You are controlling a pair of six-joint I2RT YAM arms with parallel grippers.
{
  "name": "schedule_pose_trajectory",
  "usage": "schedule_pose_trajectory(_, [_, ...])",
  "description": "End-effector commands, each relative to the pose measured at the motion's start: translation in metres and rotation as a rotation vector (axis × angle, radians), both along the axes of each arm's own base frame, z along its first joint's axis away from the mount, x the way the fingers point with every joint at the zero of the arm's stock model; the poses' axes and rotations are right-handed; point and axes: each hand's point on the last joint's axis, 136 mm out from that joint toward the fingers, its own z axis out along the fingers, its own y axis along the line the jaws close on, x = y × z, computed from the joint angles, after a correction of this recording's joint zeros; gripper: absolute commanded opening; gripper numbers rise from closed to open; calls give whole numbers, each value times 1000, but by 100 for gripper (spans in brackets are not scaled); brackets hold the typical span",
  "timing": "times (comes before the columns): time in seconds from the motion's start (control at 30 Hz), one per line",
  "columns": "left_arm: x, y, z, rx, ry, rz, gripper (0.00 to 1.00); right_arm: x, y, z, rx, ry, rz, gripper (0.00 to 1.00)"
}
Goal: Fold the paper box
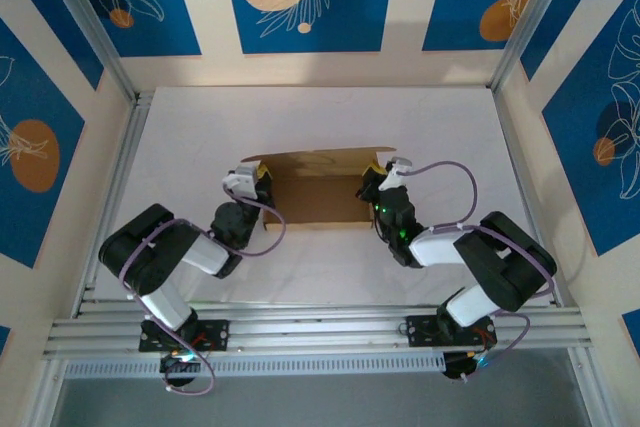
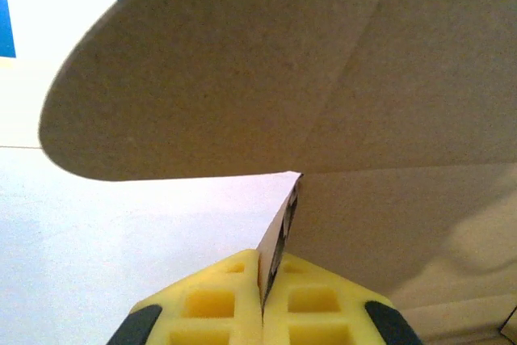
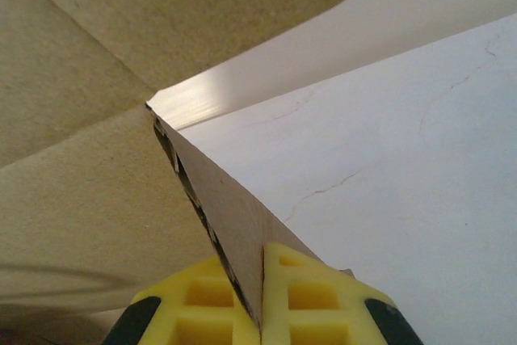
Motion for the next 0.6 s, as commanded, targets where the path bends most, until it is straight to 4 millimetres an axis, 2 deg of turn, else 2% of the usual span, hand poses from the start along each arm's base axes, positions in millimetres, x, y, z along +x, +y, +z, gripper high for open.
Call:
schedule_pose_trajectory(0.0, [-33,-45,-45,92,129,-243,2,-36,32,-69,-71,211,189,0])
schedule_pose_trajectory(0.1, [-42,-54,-48,167,105,-293,8,-40,28,-76,-90,212,179,0])
schedule_pose_trajectory(0.27, [-41,-54,-52,246,83,-282,16,-35,25,-77,-113,191,169,0])
schedule_pose_trajectory(0.57, [-15,-53,-65,332,82,-180,18,-10,31,-65,-90,104,217,0])
